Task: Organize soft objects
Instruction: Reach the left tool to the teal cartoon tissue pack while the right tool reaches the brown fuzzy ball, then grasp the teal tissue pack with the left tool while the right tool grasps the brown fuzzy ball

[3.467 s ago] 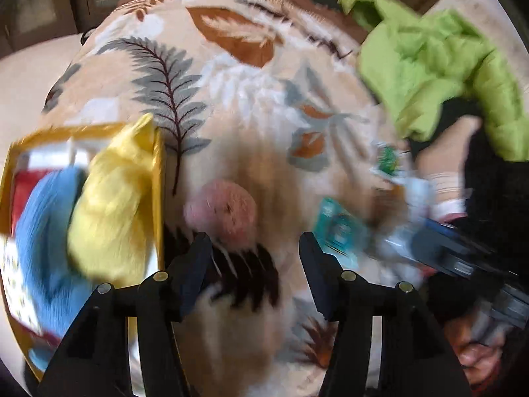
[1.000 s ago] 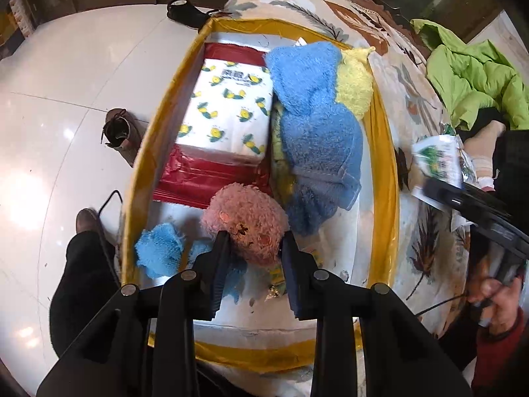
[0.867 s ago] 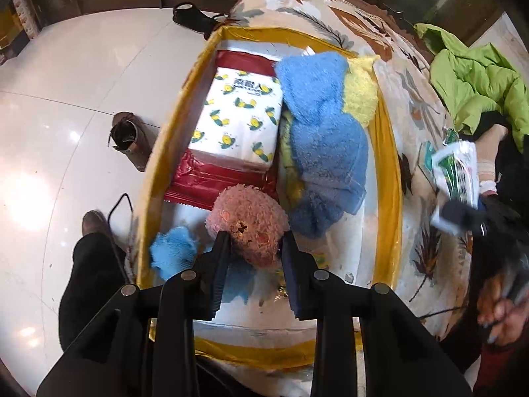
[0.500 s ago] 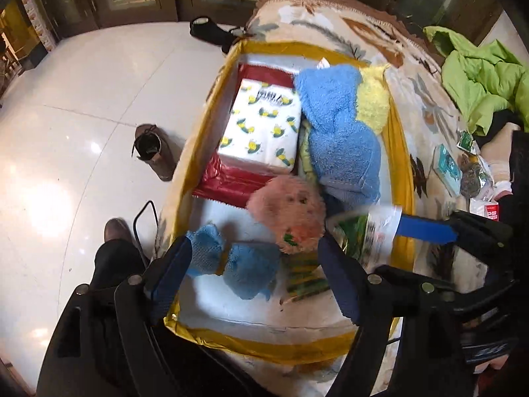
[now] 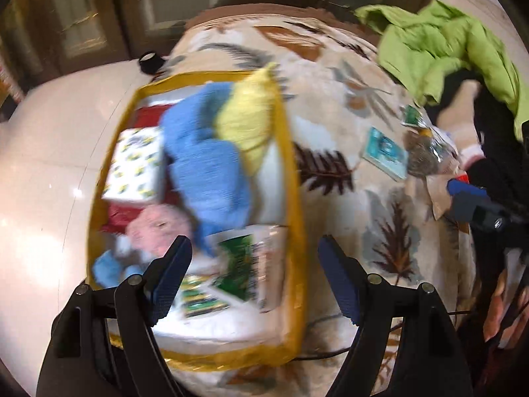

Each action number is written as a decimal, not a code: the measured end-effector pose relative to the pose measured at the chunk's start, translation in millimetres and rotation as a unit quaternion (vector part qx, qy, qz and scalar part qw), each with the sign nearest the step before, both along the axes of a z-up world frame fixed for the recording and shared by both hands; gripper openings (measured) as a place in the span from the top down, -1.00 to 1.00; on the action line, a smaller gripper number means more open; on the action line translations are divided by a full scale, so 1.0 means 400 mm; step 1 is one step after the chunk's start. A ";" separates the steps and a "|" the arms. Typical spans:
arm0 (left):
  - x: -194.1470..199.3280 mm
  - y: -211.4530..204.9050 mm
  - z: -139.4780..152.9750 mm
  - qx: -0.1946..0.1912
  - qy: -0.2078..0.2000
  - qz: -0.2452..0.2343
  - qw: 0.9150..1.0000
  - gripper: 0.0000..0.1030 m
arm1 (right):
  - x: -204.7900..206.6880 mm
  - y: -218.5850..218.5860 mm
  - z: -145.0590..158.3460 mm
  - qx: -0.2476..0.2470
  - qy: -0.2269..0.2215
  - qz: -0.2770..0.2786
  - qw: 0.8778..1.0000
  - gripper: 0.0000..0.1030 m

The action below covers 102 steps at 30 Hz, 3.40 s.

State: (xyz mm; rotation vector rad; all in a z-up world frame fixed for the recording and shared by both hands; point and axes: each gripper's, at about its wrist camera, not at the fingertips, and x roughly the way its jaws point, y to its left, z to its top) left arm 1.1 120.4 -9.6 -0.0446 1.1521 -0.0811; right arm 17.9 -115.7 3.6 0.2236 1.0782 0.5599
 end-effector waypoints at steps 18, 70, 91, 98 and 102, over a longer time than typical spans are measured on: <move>0.182 -0.243 -0.057 -0.051 0.029 -0.083 0.995 -0.53 | 0.056 -0.327 -0.018 0.073 0.028 -0.160 0.984 -0.91; 0.300 -0.399 -0.164 0.026 0.019 -0.189 0.981 -0.39 | 0.236 -0.229 -0.228 0.078 0.137 -0.119 0.980 -0.13; 0.030 -0.009 -0.003 -0.028 -0.026 -0.059 0.998 -0.39 | 0.117 0.127 -0.078 0.123 0.118 0.040 0.985 -0.19; -0.019 0.069 -0.013 -0.047 -0.025 -0.040 0.998 -0.39 | 0.056 0.076 -0.129 -0.015 0.151 0.059 0.987 -0.80; -0.020 0.082 -0.031 -0.063 -0.017 -0.031 0.997 -0.39 | 0.057 0.063 -0.223 -0.040 0.192 0.037 0.980 -0.85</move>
